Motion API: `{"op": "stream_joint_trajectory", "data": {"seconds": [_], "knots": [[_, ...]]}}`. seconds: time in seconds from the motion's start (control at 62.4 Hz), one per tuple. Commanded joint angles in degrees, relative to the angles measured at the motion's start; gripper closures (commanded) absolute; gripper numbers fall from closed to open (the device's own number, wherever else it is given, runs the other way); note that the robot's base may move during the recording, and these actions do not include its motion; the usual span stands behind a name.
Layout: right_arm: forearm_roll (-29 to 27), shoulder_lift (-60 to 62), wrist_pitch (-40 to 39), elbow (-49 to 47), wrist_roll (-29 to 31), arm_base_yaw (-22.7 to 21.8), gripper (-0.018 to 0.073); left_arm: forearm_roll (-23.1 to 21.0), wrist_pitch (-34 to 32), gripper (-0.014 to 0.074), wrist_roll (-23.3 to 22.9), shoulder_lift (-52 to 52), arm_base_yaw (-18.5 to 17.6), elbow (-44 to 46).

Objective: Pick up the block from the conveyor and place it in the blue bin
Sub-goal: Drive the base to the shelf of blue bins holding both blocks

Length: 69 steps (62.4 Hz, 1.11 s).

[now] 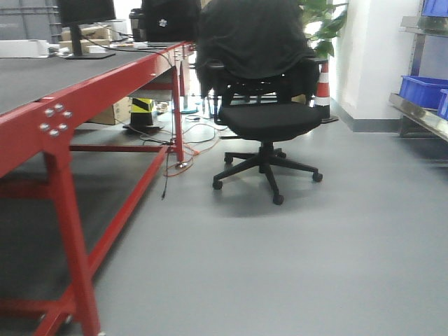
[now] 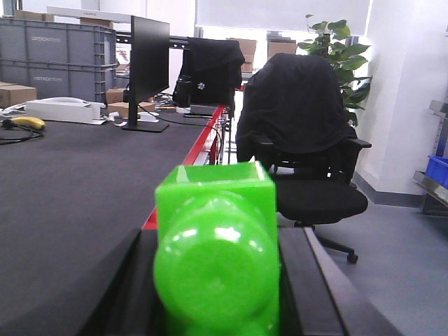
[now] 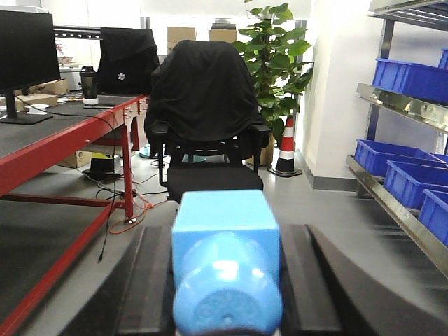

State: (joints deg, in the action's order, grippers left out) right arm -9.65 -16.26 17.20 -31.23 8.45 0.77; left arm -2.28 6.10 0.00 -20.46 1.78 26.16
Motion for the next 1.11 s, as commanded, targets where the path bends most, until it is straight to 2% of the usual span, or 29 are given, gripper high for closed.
{"op": "stream_joint_trajectory", "data": {"seconds": [0.0,1.09], "knots": [[-0.03,0.16,-1.34,0.0,0.14,-0.13,0.0721,0.16,-1.16,0.0708,0.0,0.21,-0.35,0.15],[-0.03,0.16,-1.34,0.0,0.14,-0.13,0.0721,0.16,-1.16,0.0708,0.0,0.21,-0.35,0.15]]}}
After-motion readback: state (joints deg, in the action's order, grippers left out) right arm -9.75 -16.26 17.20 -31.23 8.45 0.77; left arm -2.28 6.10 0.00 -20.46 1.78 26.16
